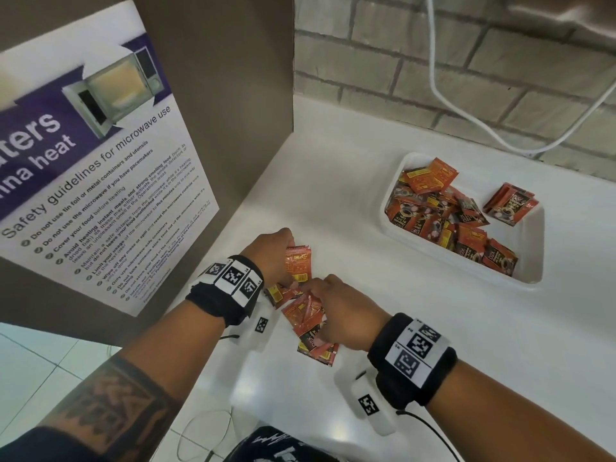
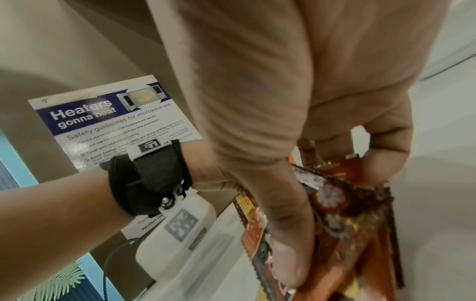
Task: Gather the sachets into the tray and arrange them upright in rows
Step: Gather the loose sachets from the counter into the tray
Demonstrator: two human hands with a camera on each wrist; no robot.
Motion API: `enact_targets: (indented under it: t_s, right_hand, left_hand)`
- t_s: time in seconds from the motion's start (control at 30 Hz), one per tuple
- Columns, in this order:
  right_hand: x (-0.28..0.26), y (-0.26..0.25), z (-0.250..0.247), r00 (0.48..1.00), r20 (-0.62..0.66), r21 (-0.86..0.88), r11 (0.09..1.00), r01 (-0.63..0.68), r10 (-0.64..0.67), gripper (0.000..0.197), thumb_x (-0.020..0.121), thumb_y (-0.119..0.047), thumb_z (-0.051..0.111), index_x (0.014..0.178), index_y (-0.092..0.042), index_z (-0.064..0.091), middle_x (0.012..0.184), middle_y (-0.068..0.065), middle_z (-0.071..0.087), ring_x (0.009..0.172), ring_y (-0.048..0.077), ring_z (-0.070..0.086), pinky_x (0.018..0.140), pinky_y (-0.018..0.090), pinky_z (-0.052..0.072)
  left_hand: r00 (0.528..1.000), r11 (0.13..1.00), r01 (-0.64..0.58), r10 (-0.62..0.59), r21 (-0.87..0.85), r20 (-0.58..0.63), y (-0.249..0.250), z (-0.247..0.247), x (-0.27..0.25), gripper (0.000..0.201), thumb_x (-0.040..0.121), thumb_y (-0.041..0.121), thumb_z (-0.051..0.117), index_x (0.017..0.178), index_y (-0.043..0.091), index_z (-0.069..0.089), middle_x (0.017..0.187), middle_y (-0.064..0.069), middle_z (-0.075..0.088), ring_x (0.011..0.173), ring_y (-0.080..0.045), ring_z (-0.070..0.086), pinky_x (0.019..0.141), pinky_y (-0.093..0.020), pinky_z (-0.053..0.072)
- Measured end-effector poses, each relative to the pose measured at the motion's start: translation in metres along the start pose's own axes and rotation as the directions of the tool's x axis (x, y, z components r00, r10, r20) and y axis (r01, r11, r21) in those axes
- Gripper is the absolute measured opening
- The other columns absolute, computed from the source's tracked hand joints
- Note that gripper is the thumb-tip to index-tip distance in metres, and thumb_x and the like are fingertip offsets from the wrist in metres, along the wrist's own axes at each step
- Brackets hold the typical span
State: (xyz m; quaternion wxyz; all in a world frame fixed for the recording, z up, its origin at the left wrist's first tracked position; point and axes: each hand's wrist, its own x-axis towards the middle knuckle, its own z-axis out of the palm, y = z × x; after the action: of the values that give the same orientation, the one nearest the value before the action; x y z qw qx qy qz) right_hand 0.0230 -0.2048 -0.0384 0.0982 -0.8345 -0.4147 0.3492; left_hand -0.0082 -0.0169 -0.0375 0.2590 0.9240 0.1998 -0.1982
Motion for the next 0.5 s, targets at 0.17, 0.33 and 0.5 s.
enact_targets:
  t_s: [0.17, 0.33, 0.5]
  right_hand:
    - [0.001, 0.007, -0.011, 0.997, -0.052, 0.067, 0.997, -0.048, 0.051, 0.05, 0.08, -0.023, 0.08, 0.121, -0.031, 0.055, 0.114, 0.002, 0.048, 0.095, 0.021, 0.06, 0.075, 0.031, 0.056]
    - [-0.001, 0.013, -0.014, 0.994, -0.088, 0.111, 0.993, -0.051, 0.061, 0.042, 0.08, -0.021, 0.08, 0.116, -0.027, 0.058, 0.119, 0.0, 0.046, 0.097, 0.02, 0.06, 0.079, 0.033, 0.058]
    - [-0.002, 0.006, -0.007, 0.998, -0.061, 0.001, 1.0, -0.026, 0.026, 0.073, 0.083, -0.022, 0.078, 0.146, -0.024, 0.041, 0.123, 0.007, 0.055, 0.107, 0.025, 0.06, 0.085, 0.032, 0.052]
  left_hand:
    - [1.0, 1.0, -0.022, 0.022, 0.017, -0.009, -0.002, -0.004, 0.004, 0.065, 0.07, 0.025, 0.091, 0.122, 0.02, 0.051, 0.115, 0.001, 0.061, 0.1, -0.017, 0.06, 0.08, -0.026, 0.046]
    - [0.998, 0.998, -0.067, 0.066, 0.013, 0.02, 0.002, -0.004, 0.011, 0.059, 0.069, 0.025, 0.092, 0.114, 0.024, 0.055, 0.112, 0.003, 0.063, 0.096, -0.017, 0.062, 0.078, -0.027, 0.048]
    - [0.996, 0.997, -0.08, 0.079, 0.003, 0.042, 0.007, -0.003, 0.02, 0.058, 0.066, 0.023, 0.093, 0.11, 0.024, 0.055, 0.107, 0.003, 0.062, 0.094, -0.017, 0.063, 0.077, -0.029, 0.052]
